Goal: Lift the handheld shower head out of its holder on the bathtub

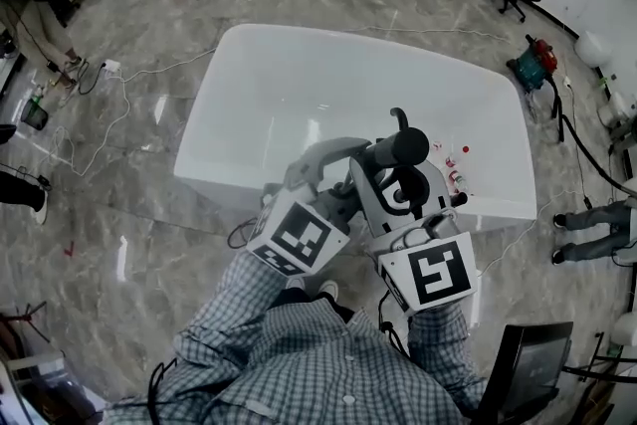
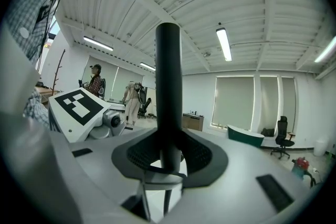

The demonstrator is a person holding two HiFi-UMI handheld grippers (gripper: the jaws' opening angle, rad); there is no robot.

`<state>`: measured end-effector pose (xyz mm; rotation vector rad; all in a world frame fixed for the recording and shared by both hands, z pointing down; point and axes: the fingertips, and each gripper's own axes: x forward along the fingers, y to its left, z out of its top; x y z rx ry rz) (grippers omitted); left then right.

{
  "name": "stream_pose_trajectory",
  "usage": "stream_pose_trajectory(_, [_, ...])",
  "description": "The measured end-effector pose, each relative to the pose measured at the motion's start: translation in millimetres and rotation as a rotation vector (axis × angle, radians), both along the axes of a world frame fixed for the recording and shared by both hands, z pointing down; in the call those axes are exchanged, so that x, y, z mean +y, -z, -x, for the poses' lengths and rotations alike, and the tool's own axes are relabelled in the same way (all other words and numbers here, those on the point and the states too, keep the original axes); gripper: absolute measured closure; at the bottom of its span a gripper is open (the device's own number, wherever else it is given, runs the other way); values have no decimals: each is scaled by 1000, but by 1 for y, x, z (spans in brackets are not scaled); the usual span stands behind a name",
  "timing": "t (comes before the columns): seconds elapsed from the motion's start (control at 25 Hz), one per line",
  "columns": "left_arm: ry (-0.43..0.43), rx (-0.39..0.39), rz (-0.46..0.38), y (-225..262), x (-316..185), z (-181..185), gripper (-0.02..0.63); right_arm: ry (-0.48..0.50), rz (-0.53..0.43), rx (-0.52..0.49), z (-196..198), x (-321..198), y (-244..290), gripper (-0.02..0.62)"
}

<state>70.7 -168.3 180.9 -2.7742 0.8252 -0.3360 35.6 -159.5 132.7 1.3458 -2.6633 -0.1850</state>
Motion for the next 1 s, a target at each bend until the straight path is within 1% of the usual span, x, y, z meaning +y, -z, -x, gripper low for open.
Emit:
stream_pose_trajectory(0.2, [-7, 5, -25, 20, 6, -2, 479, 3, -36, 3, -1, 7, 19, 460])
stream_pose_trajectory(0.4, [-6, -27, -62, 33, 9, -6, 479, 7, -75, -16, -5, 10, 35, 460])
stream_pose_trajectory(0.56, [-14, -34, -76, 37, 10, -9, 479, 16, -84, -37, -9, 11, 40, 460])
stream_pose_trajectory(0.88, [-24, -49, -93, 42, 10, -8, 479, 34, -106, -44, -7, 10, 46, 460])
stream_pose_trajectory(1.0, [-20, -51, -97, 42, 9, -12, 479, 47, -130, -48, -9, 9, 49, 460])
